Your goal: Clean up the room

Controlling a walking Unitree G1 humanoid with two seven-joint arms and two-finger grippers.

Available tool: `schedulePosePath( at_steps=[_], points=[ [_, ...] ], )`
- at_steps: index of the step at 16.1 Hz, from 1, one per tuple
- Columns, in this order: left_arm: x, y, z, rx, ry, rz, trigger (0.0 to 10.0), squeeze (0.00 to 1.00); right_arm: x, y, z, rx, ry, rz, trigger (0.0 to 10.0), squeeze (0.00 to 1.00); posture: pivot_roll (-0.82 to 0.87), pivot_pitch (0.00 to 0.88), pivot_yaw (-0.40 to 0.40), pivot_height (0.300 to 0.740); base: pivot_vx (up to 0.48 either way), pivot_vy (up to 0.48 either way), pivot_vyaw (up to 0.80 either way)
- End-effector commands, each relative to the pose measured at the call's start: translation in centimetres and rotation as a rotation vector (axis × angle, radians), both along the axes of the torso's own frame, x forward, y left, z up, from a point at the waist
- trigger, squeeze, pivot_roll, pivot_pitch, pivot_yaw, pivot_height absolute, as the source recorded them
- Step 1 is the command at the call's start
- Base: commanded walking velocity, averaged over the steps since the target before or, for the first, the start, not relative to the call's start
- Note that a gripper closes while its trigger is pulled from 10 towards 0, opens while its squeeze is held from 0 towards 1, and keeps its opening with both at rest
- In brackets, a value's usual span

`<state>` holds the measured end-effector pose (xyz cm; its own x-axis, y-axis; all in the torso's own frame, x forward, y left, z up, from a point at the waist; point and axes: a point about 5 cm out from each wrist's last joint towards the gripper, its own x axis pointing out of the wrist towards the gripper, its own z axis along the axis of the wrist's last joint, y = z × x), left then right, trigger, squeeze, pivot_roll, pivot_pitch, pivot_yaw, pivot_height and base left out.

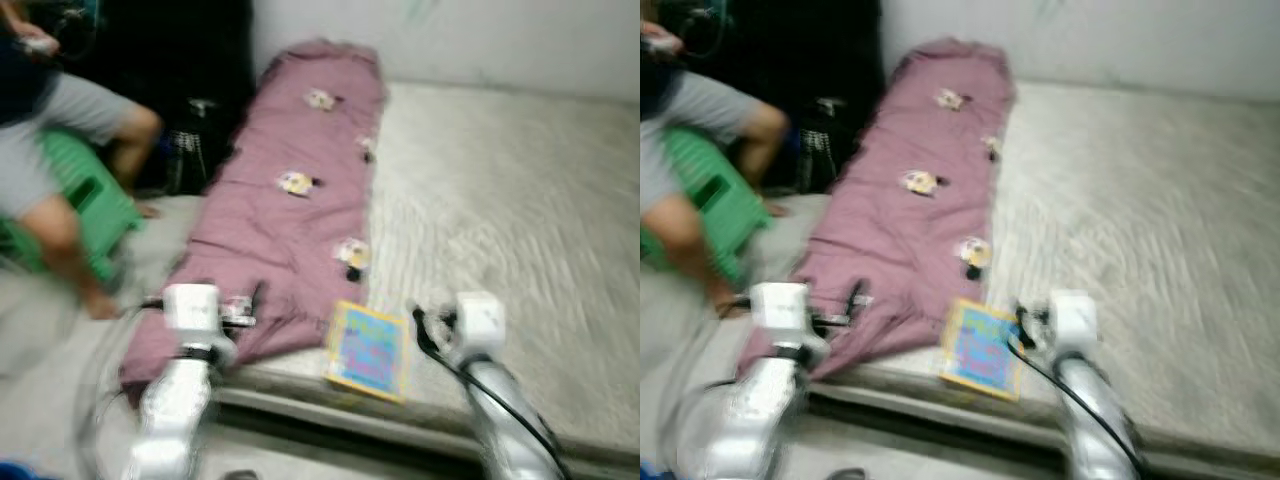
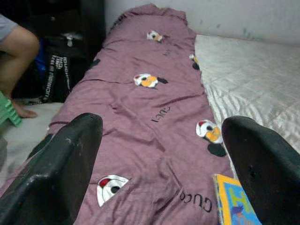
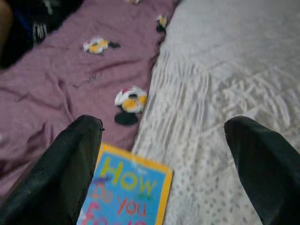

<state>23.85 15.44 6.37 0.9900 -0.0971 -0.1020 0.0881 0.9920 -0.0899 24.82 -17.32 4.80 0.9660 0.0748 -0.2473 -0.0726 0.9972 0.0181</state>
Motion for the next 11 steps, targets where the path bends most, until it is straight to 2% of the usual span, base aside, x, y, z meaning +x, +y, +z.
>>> schedulePosePath(
  at_steps=[1, 6, 8, 11],
  points=[
    [0.15, -0.66, 0.22, -0.010, -0.008, -0.018, 10.0, 0.00, -0.62, -0.87, -0.59, -0.016, 0.031, -0.028, 10.0, 0.00, -0.02, 0.051, 0.018, 0.740, 0.281, 0.000, -0.80],
    [0.21, -0.76, 0.15, -0.014, -0.003, -0.017, 10.0, 0.00, -0.45, -0.92, -0.48, -0.021, 0.026, -0.026, 10.0, 0.00, -0.02, 0.047, 0.016, 0.740, 0.214, 0.000, 0.00],
    [0.22, -0.77, -0.01, -0.012, 0.010, -0.011, 10.0, 0.00, -0.46, -0.95, -0.54, -0.022, 0.032, -0.027, 10.0, 0.00, -0.02, 0.046, 0.015, 0.740, 0.000, 0.000, 0.00],
    [0.24, -0.57, -0.30, 0.011, 0.023, 0.022, 10.0, 0.00, -0.45, -0.91, -0.53, -0.024, 0.032, -0.026, 10.0, 0.00, -0.02, 0.045, 0.015, 0.740, 0.000, 0.000, -0.43]
  ],
)
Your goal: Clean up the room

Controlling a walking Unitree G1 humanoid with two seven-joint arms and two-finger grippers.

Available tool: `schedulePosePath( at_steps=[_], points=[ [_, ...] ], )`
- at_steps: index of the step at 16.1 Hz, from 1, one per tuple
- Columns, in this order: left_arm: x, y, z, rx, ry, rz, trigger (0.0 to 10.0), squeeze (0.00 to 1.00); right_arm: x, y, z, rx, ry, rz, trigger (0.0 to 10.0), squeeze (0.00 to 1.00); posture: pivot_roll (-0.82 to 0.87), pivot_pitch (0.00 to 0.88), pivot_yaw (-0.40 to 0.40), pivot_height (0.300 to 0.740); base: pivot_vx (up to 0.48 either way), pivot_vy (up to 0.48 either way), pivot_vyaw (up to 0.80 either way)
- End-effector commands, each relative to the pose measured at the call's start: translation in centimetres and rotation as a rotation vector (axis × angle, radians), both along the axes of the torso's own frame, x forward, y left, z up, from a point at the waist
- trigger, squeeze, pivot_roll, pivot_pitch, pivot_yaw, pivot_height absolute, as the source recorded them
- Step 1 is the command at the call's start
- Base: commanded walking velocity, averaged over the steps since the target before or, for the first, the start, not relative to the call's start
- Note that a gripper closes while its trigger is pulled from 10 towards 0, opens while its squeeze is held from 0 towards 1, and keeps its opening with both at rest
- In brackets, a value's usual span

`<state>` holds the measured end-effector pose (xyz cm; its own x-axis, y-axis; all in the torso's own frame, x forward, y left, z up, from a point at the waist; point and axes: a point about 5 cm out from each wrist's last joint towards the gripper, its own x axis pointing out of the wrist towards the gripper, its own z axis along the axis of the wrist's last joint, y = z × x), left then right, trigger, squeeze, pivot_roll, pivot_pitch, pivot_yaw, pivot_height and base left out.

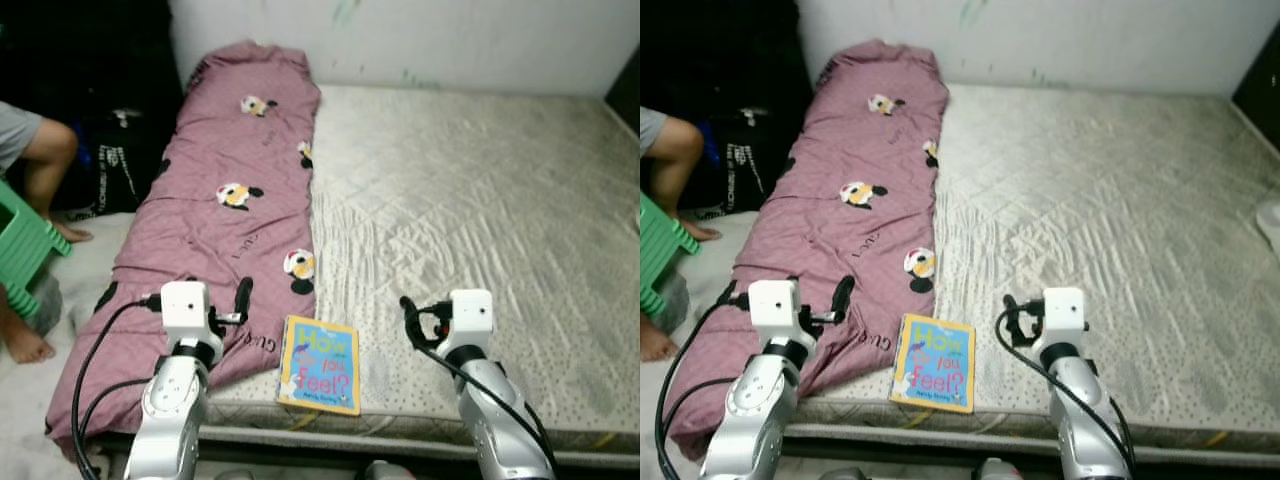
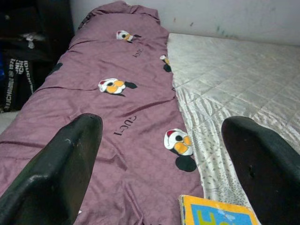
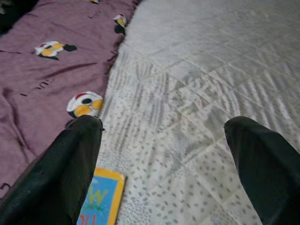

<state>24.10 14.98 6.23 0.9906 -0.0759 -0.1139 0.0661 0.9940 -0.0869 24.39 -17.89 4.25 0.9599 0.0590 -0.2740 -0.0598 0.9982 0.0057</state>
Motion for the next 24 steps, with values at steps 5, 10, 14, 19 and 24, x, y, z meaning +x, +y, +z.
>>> schedulePosePath(
  at_steps=[5, 10, 14, 19, 24],
  points=[
    [-0.1, 0.2, -0.2, 0.012, 0.013, 0.033, 10.0, 0.00, 0.0, -0.3, -0.2, -0.007, 0.018, -0.007, 10.0, 0.00, -0.01, 0.047, 0.012, 0.740, 0.000, 0.000, -0.25],
    [-0.2, 0.2, -0.3, 0.022, 0.022, 0.035, 10.0, 0.00, 0.0, -0.4, -0.2, -0.014, 0.020, -0.009, 10.0, 0.00, -0.01, 0.049, 0.010, 0.740, 0.000, 0.000, -0.80],
    [-0.3, 0.4, -0.4, 0.033, 0.031, 0.044, 10.0, 0.00, -0.3, -0.5, -0.4, -0.017, 0.032, -0.014, 10.0, 0.00, -0.02, 0.061, 0.009, 0.740, 0.000, 0.000, -0.80],
    [-0.4, 1.0, -0.4, 0.039, 0.029, 0.082, 10.0, 0.00, 0.1, -0.8, 0.2, -0.023, 0.010, -0.011, 10.0, 0.00, -0.02, 0.081, 0.000, 0.740, 0.000, 0.000, -0.32],
    [-0.7, 1.5, -0.7, 0.030, 0.047, 0.098, 10.0, 0.00, 0.1, -0.5, 0.0, -0.021, 0.019, 0.001, 10.0, 0.00, -0.01, 0.083, 0.002, 0.740, 0.000, 0.000, 0.00]
  ],
)
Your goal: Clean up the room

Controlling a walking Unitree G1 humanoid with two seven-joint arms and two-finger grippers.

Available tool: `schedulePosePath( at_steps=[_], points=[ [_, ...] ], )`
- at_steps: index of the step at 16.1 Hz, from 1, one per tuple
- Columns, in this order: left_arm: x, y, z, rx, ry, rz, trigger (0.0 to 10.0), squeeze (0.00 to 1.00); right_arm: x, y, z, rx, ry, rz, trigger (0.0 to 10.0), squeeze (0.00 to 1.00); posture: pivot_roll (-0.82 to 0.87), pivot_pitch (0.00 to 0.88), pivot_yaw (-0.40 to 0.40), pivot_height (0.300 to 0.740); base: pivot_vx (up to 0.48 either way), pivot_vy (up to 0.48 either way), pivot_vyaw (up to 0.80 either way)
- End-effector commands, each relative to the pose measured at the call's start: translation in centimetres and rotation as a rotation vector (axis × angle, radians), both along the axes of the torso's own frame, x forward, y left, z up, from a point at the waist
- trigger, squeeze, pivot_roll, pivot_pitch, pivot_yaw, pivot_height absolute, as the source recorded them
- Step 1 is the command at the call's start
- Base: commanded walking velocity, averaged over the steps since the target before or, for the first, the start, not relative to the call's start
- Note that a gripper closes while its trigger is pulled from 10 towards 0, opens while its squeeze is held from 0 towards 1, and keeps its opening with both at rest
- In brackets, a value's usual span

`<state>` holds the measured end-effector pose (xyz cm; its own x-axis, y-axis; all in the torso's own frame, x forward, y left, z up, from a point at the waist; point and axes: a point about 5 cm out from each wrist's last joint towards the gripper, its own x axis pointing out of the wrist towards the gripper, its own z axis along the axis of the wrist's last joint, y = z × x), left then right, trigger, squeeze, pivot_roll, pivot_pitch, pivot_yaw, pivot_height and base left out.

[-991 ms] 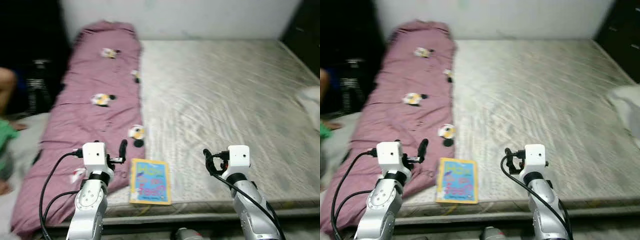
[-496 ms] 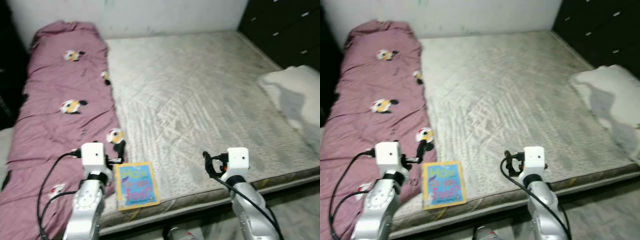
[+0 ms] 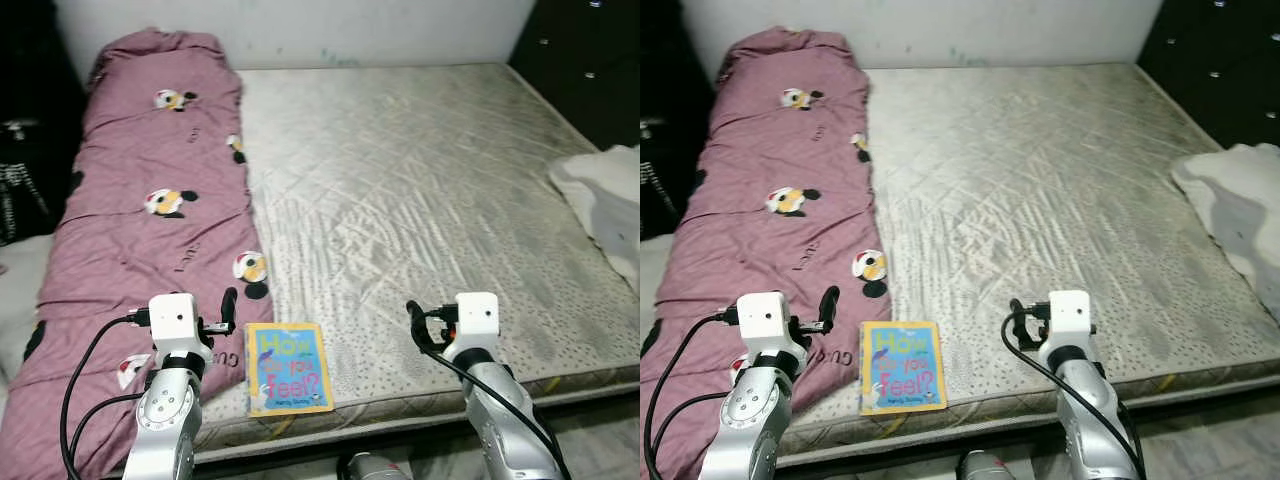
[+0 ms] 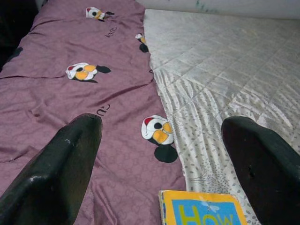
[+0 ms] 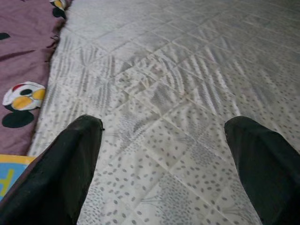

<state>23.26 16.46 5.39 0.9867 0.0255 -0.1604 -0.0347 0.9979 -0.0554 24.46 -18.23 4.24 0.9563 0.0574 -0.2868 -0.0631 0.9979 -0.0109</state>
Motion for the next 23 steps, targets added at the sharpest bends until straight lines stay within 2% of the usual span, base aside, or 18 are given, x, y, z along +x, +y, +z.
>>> schedulePosePath(
  at_steps=[1, 7, 23],
  points=[
    [0.27, -0.04, 0.20, -0.008, 0.004, -0.006, 10.0, 0.00, 0.06, -0.10, -0.02, -0.003, 0.005, -0.002, 10.0, 0.00, -0.01, 0.083, 0.003, 0.740, 0.000, 0.480, 0.00],
    [0.33, -0.17, 0.25, 0.001, 0.002, -0.021, 10.0, 0.00, -0.11, 0.02, -0.12, 0.001, 0.006, -0.008, 10.0, 0.00, -0.01, 0.085, 0.010, 0.740, 0.000, 0.446, 0.00],
    [0.11, -0.11, 0.43, 0.032, -0.006, -0.031, 10.0, 0.00, 0.19, 0.44, 0.19, 0.024, -0.023, -0.005, 10.0, 0.00, 0.00, 0.092, 0.008, 0.730, 0.000, 0.000, 0.00]
  ],
)
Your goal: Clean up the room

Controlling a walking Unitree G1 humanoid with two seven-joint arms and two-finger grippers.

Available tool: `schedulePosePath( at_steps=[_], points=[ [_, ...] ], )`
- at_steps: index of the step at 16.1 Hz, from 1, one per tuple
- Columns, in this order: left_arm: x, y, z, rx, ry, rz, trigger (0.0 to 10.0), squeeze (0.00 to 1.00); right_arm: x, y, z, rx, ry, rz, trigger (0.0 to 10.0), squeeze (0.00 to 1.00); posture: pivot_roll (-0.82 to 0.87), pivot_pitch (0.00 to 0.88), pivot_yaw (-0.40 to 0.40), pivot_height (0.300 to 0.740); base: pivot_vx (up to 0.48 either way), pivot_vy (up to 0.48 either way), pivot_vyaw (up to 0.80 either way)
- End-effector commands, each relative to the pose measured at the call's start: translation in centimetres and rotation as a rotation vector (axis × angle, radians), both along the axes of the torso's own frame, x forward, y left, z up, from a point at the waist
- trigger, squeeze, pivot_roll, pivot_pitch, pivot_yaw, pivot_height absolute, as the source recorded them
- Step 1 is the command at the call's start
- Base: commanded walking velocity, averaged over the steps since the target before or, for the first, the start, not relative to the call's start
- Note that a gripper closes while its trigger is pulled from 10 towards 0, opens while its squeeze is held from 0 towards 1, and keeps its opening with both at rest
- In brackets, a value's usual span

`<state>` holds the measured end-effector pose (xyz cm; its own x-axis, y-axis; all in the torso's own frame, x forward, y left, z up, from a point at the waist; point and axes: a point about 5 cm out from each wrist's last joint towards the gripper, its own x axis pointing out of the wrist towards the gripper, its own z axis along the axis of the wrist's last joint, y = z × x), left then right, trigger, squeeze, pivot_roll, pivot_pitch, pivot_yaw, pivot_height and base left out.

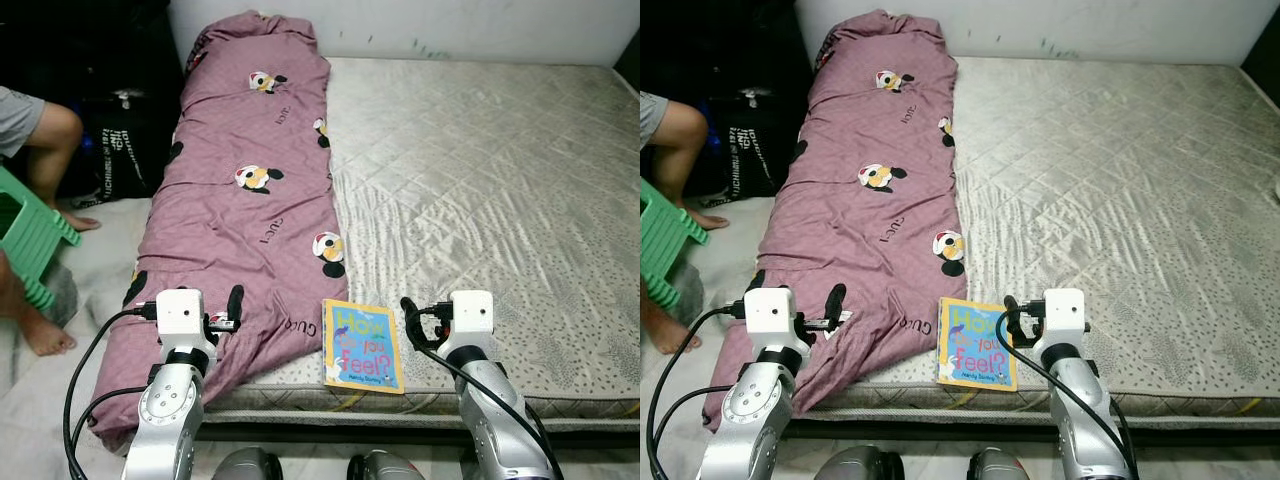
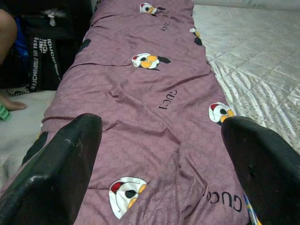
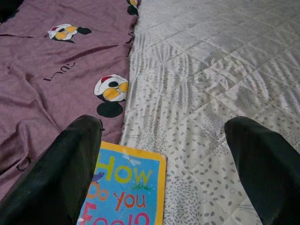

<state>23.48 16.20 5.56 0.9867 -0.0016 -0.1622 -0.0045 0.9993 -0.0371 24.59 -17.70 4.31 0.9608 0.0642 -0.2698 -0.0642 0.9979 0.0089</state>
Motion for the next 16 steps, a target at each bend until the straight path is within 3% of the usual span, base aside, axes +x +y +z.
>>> schedulePosePath(
  at_steps=[1, 8, 16],
  points=[
    [-0.16, 0.19, 0.22, 0.013, -0.007, -0.001, 10.0, 0.00, 0.03, -0.04, 0.13, 0.007, -0.010, -0.004, 10.0, 0.00, 0.00, 0.091, 0.009, 0.720, 0.000, 0.000, 0.00],
    [-0.14, 0.00, 0.17, 0.018, -0.004, -0.011, 10.0, 0.00, -0.13, 0.02, 0.10, 0.013, -0.009, -0.004, 10.0, 0.00, 0.00, 0.093, 0.012, 0.640, 0.000, 0.000, 0.00],
    [0.01, -0.18, 0.25, 0.003, -0.010, -0.021, 10.0, 0.00, 0.03, -0.12, 0.15, 0.009, -0.011, -0.004, 10.0, 0.00, 0.00, 0.091, 0.004, 0.630, 0.000, 0.000, 0.00]
  ],
)
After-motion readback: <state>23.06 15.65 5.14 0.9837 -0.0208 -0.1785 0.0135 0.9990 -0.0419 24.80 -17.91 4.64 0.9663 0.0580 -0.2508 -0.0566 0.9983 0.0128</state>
